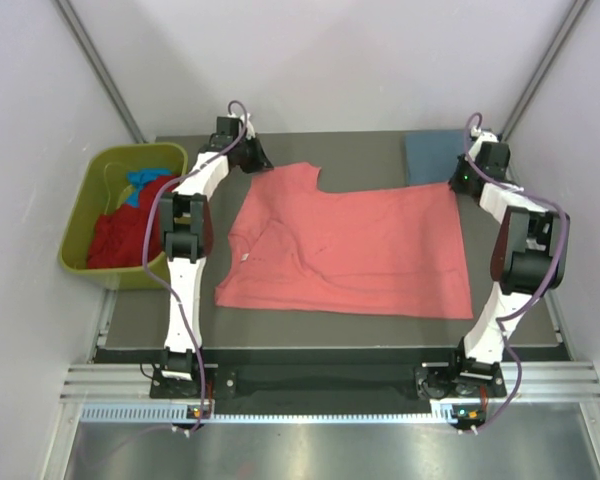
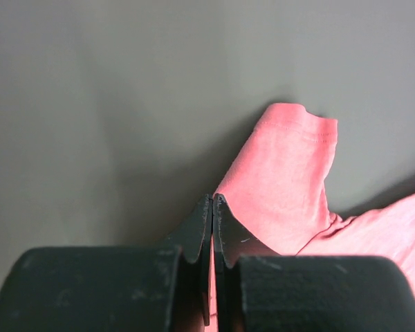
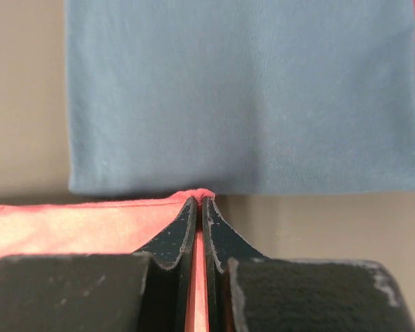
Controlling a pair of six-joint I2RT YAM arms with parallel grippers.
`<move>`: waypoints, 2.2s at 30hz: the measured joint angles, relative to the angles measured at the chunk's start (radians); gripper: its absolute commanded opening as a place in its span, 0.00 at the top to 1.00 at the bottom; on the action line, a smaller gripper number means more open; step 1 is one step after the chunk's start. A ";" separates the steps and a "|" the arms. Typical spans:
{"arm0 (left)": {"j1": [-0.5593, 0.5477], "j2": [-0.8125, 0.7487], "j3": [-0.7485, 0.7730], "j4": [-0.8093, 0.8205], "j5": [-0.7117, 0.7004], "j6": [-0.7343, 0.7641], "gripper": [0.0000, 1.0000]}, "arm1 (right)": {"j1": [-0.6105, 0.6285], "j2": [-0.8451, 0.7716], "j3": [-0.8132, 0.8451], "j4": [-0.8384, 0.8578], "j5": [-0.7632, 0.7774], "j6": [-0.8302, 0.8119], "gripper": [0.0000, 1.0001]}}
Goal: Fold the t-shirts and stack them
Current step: Fold the tshirt
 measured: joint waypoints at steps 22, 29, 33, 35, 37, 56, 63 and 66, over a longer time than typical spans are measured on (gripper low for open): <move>0.026 -0.380 -0.467 0.120 0.035 0.000 1.00 | -0.021 -0.175 -0.283 0.243 0.053 0.134 1.00; 0.027 -0.542 -0.669 0.142 0.037 -0.003 1.00 | -0.023 -0.305 -0.396 0.252 0.116 0.197 1.00; 0.027 -0.627 -0.782 0.142 0.040 -0.019 1.00 | -0.024 -0.370 -0.447 0.243 0.172 0.256 1.00; 0.027 -0.672 -0.835 0.140 0.039 -0.021 1.00 | -0.024 -0.414 -0.487 0.237 0.195 0.278 1.00; 0.027 -0.719 -0.880 0.137 0.039 -0.021 1.00 | -0.024 -0.450 -0.520 0.227 0.211 0.299 1.00; 0.012 -0.992 -1.148 0.001 0.032 -0.066 1.00 | -0.026 -0.602 -0.658 0.105 0.257 0.370 1.00; -0.011 -1.017 -1.250 -0.057 0.012 -0.074 1.00 | -0.026 -0.672 -0.764 0.078 0.294 0.406 0.91; -0.013 -1.019 -1.268 -0.070 0.010 -0.070 1.00 | -0.026 -0.690 -0.790 0.054 0.301 0.421 0.88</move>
